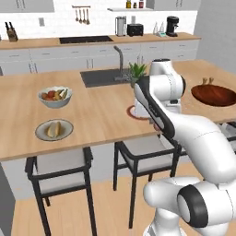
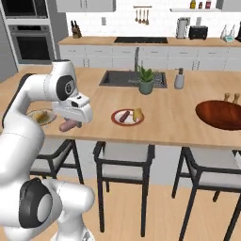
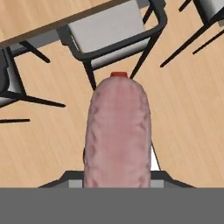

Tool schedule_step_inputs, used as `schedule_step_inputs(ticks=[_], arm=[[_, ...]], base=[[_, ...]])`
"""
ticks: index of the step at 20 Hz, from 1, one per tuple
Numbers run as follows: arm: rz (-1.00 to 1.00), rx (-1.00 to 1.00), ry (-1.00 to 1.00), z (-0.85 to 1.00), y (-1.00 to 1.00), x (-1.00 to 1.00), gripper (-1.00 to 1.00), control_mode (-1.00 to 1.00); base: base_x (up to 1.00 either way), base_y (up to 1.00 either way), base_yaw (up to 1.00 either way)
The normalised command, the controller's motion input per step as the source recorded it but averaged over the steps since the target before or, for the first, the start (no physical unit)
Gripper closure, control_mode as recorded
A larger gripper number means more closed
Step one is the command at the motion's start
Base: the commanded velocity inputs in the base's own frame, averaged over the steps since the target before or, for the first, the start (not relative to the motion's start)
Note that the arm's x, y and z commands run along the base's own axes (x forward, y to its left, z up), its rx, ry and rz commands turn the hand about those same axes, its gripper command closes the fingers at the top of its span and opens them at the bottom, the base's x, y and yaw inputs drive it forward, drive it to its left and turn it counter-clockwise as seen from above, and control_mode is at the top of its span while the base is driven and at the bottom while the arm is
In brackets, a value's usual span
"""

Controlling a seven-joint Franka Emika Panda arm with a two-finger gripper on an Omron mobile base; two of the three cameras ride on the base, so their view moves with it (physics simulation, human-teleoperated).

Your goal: Place one bun and one sausage from the bowl on each plate.

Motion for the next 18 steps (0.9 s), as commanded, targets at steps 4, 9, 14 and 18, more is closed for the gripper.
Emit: schedule_step_inputs(ticks=[4, 9, 14, 18], arm=[[0.00, 0.00, 0.00, 0.00, 0.00, 0.00, 1.00, 1.00], [0.00, 0.00, 0.00, 0.00, 0.00, 0.00, 1.00, 1.00], [0.00, 0.00, 0.00, 0.00, 0.00, 0.00, 1.00, 1.00], [0.00, 0.00, 0.02, -0.18, 0.21, 0.28, 1.00, -1.00]], base=[[0.07, 1.00, 0.00], [0.55, 1.00, 0.00], [1.00, 0.84, 0.00], [0.45, 0.30, 0.00]])
